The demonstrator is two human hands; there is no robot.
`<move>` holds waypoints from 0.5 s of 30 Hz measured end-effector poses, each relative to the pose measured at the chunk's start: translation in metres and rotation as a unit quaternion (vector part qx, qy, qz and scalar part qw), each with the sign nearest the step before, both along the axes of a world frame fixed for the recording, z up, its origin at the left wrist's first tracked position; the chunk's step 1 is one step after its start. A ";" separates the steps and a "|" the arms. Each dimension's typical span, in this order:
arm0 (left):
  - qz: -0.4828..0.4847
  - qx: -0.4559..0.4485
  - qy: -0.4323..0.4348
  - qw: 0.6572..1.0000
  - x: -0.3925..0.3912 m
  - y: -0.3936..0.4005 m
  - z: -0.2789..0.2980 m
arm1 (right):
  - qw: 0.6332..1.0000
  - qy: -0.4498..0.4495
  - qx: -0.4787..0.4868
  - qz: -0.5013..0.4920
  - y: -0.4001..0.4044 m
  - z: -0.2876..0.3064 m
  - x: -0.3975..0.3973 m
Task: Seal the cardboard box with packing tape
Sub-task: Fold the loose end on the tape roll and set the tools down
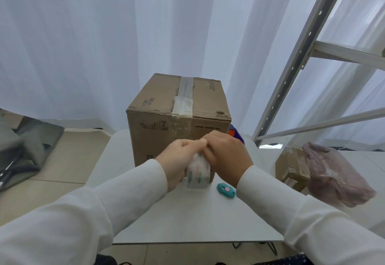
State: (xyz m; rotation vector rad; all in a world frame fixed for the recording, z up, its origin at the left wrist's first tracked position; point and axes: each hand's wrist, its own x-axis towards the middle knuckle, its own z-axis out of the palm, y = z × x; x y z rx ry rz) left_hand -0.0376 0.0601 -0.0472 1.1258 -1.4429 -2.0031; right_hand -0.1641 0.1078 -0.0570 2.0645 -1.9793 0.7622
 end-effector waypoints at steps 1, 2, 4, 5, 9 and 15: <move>-0.015 -0.030 -0.010 0.999 0.001 0.000 -0.002 | 1.000 -0.008 0.001 -0.003 -0.001 0.000 -0.003; -0.024 -0.059 -0.025 0.998 0.002 -0.001 -0.004 | 1.000 -0.018 0.001 -0.003 -0.001 0.001 -0.006; -0.017 -0.083 -0.040 0.996 0.004 -0.003 -0.005 | 1.000 -0.023 0.003 0.005 -0.001 0.001 -0.008; -0.006 -0.078 -0.037 0.996 0.004 -0.004 -0.005 | 1.000 -0.016 0.004 0.012 -0.001 0.002 -0.007; 0.022 -0.066 -0.034 0.997 0.002 -0.006 -0.007 | 0.995 0.096 0.006 0.034 -0.001 -0.002 -0.004; 0.054 -0.044 -0.038 0.997 -0.002 -0.008 -0.010 | 0.990 0.134 -0.026 0.024 -0.004 -0.004 -0.002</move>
